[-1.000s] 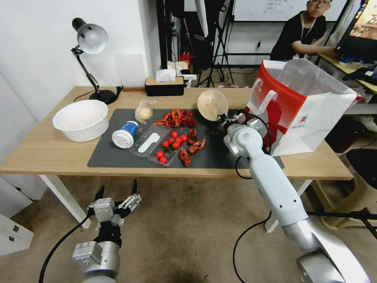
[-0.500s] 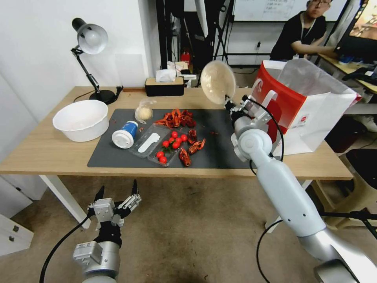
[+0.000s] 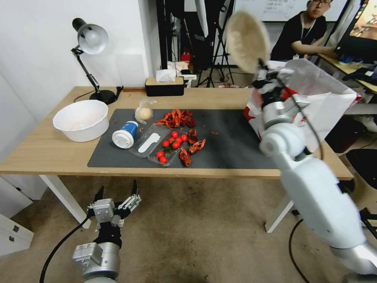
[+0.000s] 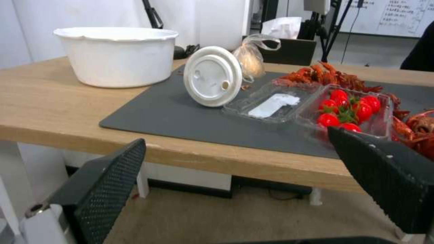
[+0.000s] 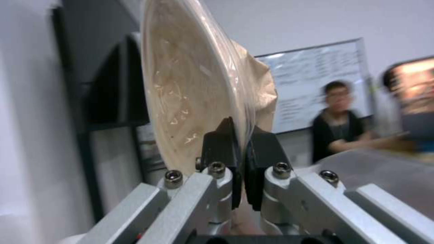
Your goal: Pick up the trash from the table and place it into the takeout bag.
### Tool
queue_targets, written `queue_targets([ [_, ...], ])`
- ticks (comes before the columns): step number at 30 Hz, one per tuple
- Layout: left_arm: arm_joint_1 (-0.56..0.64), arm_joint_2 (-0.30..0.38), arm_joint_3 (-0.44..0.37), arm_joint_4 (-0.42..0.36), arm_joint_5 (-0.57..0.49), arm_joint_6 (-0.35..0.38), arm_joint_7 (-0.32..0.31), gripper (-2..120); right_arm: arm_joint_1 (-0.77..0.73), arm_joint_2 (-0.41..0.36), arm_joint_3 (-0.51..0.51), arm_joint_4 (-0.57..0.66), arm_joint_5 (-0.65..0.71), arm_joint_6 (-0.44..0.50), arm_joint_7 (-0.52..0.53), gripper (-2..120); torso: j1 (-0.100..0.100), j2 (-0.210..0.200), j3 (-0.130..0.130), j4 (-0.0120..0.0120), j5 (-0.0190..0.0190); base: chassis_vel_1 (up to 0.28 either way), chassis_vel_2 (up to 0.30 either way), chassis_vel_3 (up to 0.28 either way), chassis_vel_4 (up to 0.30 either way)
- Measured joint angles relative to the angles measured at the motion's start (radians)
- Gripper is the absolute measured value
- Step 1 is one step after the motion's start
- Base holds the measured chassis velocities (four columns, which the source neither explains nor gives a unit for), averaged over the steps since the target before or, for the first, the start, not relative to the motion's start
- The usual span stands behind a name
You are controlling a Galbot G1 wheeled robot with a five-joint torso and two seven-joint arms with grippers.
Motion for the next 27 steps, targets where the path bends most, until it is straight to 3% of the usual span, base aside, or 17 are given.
queue_targets([
  [7,0.004,-0.008,-0.002,-0.005,0.009,0.0,0.0,100,-0.042,-0.145,0.133,0.153,-0.058,-0.153,0.216,0,0.0,0.0,0.0,-0.0003,0.0002,0.0,0.0,0.0,0.0],
  [12,0.001,-0.014,0.005,0.002,0.018,0.001,0.001,100,-0.096,-0.237,0.226,0.197,-0.053,-0.248,0.267,7,0.0,0.0,0.0,-0.0002,-0.0001,0.0,0.0,0.0,0.0],
  [16,0.002,-0.019,0.007,0.001,0.02,0.002,0.001,100,-0.107,-0.244,0.244,0.182,-0.048,-0.259,0.263,17,0.0,0.0,0.0,0.0002,0.0001,0.0,0.0,0.0,0.0],
  [27,0.019,-0.031,0.014,-0.016,0.042,0.001,0.001,100,-0.119,-0.219,0.233,0.137,-0.094,-0.252,0.211,60,0.0,0.0,0.0,0.0001,-0.0001,0.0,0.0,0.0,0.0],
])
